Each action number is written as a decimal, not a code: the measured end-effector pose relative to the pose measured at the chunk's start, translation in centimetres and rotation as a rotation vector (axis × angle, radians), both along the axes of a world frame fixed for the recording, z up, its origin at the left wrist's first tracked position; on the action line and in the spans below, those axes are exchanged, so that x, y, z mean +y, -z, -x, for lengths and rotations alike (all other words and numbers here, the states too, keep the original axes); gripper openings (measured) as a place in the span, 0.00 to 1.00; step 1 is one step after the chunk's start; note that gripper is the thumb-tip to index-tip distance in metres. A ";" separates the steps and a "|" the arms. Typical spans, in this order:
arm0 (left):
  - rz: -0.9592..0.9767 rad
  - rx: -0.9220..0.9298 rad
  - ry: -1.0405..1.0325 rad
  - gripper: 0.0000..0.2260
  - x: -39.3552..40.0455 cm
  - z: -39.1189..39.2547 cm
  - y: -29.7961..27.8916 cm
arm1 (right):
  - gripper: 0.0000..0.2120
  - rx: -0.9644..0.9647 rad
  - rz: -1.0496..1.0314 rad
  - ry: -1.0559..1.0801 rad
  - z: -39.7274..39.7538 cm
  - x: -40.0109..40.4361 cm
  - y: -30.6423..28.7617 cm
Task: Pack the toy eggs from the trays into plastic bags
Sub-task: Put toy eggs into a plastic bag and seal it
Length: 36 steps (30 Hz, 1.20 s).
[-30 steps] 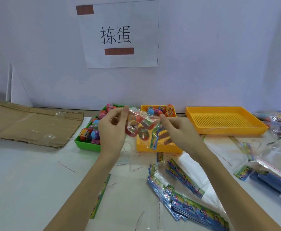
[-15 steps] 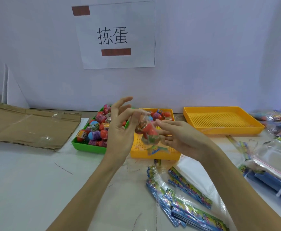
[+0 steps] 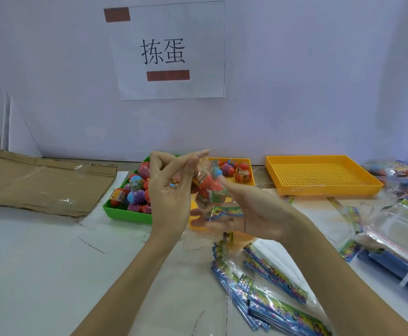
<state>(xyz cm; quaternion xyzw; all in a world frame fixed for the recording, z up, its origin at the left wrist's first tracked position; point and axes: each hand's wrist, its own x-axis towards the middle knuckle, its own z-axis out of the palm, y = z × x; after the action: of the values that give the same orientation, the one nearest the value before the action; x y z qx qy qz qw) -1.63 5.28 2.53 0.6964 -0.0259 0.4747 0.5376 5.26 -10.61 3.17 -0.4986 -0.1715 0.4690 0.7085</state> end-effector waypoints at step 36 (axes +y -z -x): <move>0.222 0.227 -0.061 0.11 2.1 -1.6 2.0 | 0.19 -0.463 0.100 0.366 -0.6 -0.3 0.5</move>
<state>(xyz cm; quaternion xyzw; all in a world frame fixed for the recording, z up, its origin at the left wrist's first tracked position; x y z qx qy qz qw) 0.00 7.33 0.52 0.6823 0.1088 0.4088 0.5963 5.91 -10.86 2.67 -0.6493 -0.2125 0.2154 0.6978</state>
